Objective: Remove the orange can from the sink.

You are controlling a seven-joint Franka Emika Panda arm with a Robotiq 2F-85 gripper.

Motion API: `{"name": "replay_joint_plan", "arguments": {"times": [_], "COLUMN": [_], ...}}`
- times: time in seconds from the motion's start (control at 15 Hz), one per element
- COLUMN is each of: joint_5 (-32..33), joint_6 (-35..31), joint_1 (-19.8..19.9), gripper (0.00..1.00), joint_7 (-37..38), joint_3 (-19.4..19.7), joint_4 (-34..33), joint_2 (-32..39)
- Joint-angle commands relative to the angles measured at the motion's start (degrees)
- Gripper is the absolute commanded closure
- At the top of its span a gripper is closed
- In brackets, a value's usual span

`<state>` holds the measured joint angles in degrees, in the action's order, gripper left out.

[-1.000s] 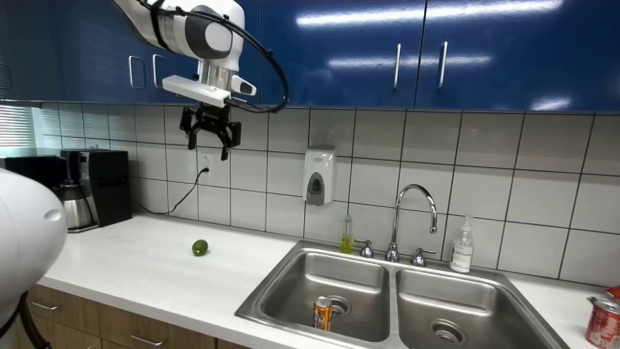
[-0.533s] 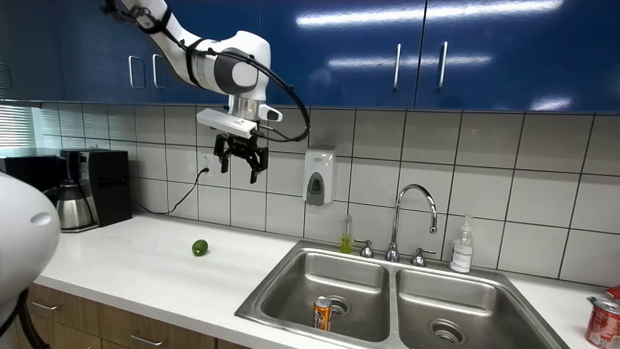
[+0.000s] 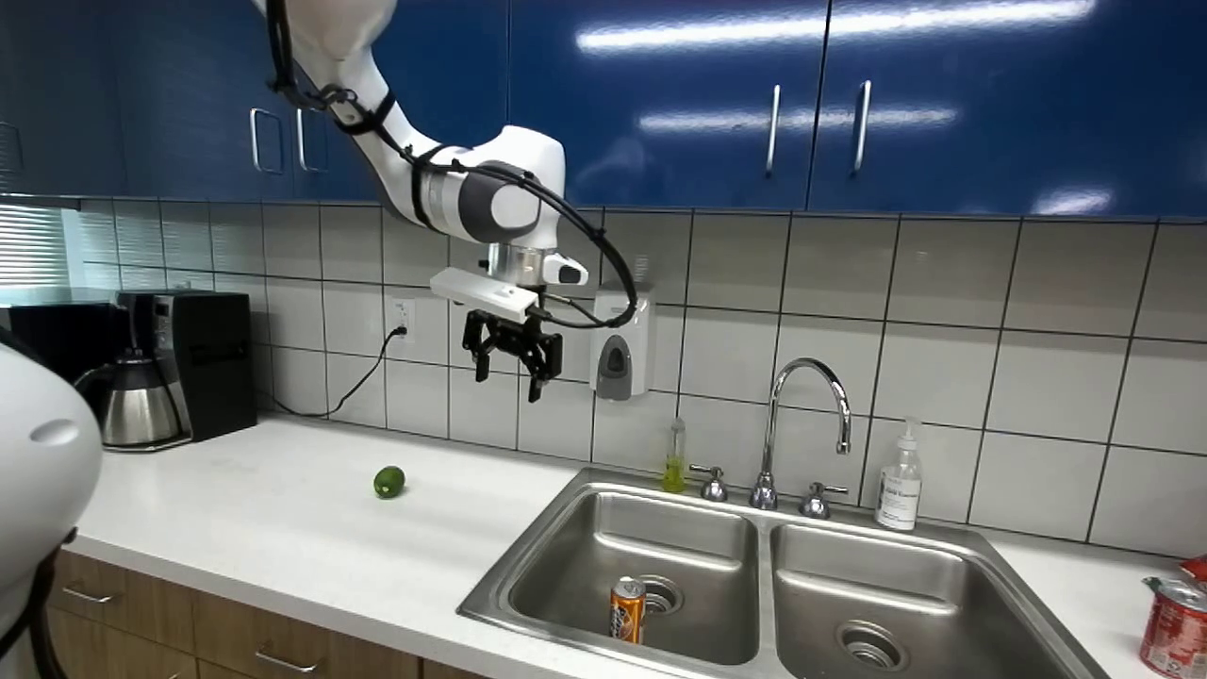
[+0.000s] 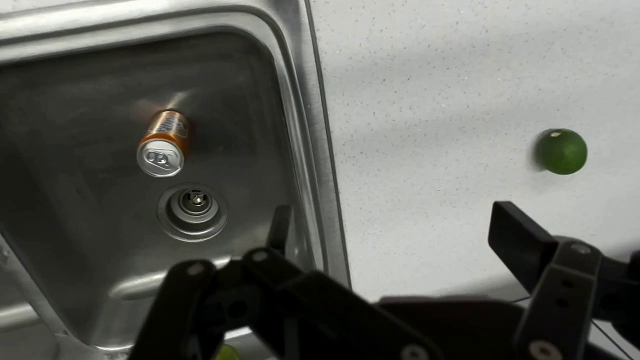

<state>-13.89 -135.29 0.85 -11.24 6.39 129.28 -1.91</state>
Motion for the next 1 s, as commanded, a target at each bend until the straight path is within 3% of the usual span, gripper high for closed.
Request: {"name": "replay_joint_plan", "arguments": {"times": [0.0, 0.93], "joint_5": [0.47, 0.13], "joint_6": [-3.31, -17.0], "joint_1": [1.82, 8.19], "gripper": [0.0, 0.0], "joint_7": [0.18, -0.47], "joint_3": [-0.23, -1.55], "joint_4": [-1.81, -7.69], "joint_2": [4.92, 24.5]}}
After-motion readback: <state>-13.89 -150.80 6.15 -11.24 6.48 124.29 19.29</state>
